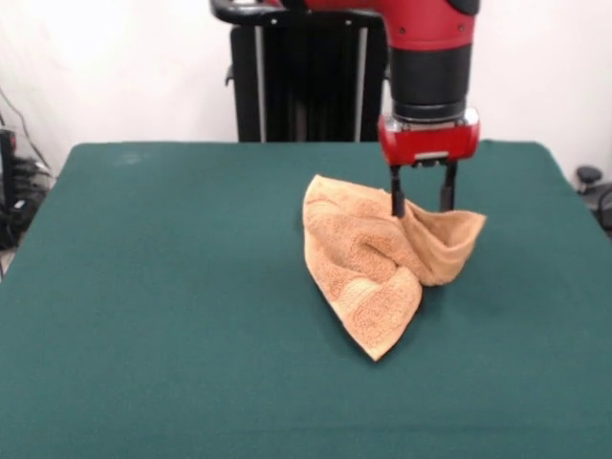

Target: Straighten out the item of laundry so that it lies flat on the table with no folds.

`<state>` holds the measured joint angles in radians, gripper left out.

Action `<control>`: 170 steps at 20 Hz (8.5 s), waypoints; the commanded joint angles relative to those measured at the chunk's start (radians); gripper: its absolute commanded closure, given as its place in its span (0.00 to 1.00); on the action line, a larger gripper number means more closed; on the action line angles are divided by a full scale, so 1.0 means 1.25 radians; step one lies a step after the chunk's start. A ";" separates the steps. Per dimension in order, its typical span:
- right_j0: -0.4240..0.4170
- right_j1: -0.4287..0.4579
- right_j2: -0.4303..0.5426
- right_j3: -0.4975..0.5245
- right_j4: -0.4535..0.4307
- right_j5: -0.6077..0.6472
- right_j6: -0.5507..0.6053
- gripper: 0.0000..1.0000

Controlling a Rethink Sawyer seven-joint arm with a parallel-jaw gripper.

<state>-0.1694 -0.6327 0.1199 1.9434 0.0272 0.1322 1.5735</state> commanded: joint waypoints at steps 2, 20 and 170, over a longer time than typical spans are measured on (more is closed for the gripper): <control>0.048 0.114 0.035 -0.095 0.047 -0.038 0.163 0.00; 0.179 0.065 -0.121 -0.067 0.119 -0.034 0.230 1.00; 0.052 -0.075 -0.012 0.096 0.015 0.293 0.110 1.00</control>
<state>-0.0896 -0.7470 -0.0401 1.9015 -0.0160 0.5536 1.5743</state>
